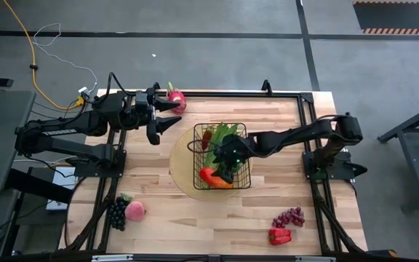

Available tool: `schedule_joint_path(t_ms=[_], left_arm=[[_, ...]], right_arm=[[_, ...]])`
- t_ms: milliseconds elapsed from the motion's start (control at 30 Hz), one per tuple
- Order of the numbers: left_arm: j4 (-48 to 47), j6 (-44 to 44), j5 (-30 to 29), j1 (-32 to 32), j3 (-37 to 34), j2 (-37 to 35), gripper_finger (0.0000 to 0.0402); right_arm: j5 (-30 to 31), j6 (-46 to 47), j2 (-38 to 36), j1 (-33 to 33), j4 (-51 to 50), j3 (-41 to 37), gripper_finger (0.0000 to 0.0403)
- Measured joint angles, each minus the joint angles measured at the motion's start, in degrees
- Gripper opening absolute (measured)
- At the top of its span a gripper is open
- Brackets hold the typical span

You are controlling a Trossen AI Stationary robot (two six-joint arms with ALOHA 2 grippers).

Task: Build produce basket
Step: Put the peach into the wire basket

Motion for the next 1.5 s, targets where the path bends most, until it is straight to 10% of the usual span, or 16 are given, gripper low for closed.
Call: schedule_joint_path(t_ms=[467,733,933,1500], left_arm=[[-1.1,-0.6,0.0,0.0,0.0,0.0,0.0252],[-4.6,-5.4,0.2,0.0,0.0,0.0,0.0252],[-4.4,-5.6,0.2,-0.1,0.0,0.0,0.0252],[-6.0,-9.2,-1.8,-0.2,0.2,0.4,0.0252]], right_arm=[[12.3,-5.8,-22.6,-2.5,-17.5,-4.3,0.03],[18.9,8.4,-45.4,-2.5,11.3,-26.1,0.03],[20.0,0.8,-50.9,-2.5,36.2,-34.2,0.03],[19.5,-6.4,-51.3,-2.5,37.0,-33.5,0.03]])
